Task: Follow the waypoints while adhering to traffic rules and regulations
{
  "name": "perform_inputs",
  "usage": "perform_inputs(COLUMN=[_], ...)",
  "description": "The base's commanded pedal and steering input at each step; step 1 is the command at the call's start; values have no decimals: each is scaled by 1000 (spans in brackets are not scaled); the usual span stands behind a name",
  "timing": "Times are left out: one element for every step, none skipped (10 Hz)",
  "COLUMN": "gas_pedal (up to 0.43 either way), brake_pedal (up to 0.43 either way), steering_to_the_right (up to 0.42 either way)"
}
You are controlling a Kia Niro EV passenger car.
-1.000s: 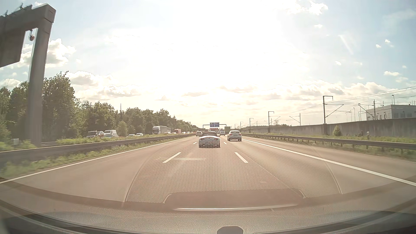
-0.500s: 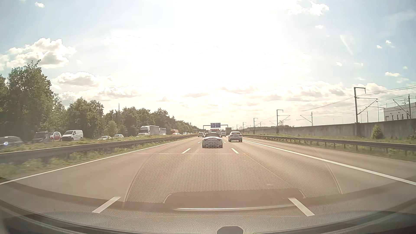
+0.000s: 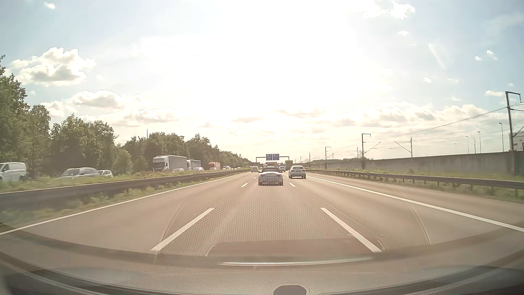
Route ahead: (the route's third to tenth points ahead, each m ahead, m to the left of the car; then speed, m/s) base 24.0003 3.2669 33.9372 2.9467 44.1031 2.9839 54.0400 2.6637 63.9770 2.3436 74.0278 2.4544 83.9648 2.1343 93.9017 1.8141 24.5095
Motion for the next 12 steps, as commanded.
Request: perform_inputs(gas_pedal=[130, 130, 130, 130, 130, 130, 130, 130, 130, 130, 130, 130], brake_pedal=[0, 0, 0, 0, 0, 0, 0, 0, 0, 0, 0, 0], steering_to_the_right=[-3, -3, -1, -1, 0, 0, 0, 0, 0, 0, 0, 0])
